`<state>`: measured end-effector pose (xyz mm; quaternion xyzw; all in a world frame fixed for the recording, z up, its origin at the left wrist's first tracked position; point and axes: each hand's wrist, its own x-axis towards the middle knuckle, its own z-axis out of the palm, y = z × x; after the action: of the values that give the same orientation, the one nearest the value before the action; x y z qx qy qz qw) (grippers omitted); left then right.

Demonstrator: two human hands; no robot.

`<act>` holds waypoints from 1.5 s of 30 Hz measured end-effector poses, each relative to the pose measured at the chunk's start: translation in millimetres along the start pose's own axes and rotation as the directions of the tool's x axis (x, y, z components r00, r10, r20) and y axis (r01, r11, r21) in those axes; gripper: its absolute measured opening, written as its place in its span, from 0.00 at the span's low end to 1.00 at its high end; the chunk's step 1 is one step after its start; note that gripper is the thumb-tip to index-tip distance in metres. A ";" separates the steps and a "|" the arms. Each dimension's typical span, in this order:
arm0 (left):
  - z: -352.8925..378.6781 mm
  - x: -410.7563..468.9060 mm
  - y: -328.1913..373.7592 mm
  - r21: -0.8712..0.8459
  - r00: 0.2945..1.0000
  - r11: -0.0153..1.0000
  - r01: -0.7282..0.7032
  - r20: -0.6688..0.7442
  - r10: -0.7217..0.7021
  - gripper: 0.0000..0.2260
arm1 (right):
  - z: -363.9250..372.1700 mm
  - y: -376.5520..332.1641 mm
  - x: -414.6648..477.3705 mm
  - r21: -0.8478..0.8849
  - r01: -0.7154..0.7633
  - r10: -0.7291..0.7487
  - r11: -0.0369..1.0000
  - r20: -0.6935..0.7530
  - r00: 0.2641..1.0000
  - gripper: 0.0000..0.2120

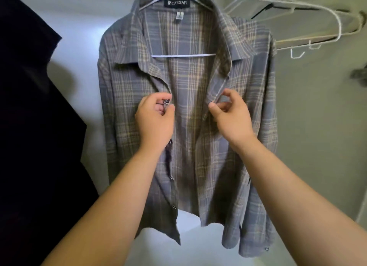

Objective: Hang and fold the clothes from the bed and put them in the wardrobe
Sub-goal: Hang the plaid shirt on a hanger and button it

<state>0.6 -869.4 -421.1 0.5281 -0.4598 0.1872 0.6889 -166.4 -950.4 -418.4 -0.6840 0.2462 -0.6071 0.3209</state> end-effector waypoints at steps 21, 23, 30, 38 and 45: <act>-4.3 3.8 18.7 -0.341 0.974 0.932 0.124 0.220 -0.049 0.13 | -0.1 -34.2 -21.0 0.220 -0.234 0.209 0.947 0.130 0.969 0.12; -3.0 1.2 19.0 -0.363 0.973 0.922 0.133 0.224 -0.052 0.12 | 3.7 -37.7 -20.5 0.229 -0.212 0.183 0.950 0.142 0.973 0.09; -6.9 6.9 21.4 -0.379 0.960 0.918 0.114 0.281 -0.004 0.14 | 21.8 -55.1 -16.0 0.158 -0.157 0.128 0.975 0.180 0.975 0.09; -25.3 13.0 20.3 -0.345 0.941 0.936 0.067 0.333 0.055 0.14 | 34.3 -65.4 -19.5 0.097 -0.150 0.133 0.984 0.161 0.978 0.08; -30.1 20.7 23.2 -0.265 0.952 0.964 0.020 0.298 0.062 0.14 | 36.9 -63.5 -18.0 0.162 -0.154 0.123 0.975 0.188 0.975 0.08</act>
<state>6.9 -838.4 -391.7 0.4487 -0.5869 0.0480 0.6723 -135.8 -889.4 -385.8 -0.6853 0.2095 -0.5395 0.4420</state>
